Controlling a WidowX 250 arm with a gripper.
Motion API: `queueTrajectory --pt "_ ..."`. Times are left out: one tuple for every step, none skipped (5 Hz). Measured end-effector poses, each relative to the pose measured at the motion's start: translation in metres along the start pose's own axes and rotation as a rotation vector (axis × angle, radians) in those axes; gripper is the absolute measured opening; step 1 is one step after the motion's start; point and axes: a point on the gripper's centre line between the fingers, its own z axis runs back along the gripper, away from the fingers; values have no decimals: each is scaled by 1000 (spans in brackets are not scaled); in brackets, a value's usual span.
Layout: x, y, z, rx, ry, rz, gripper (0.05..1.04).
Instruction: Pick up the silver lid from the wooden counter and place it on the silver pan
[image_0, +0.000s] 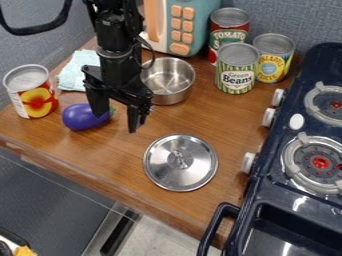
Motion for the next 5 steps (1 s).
queueTrajectory --pt "-4 -2 -8 -9 34 -2 999" --pt "-6 -3 -6 -23 57 -6 999" --pt "3 -5 11 -122 26 2 999" --pt "5 -6 31 -171 -30 12 999" --pt "6 -12 47 -157 -80 77 1000"
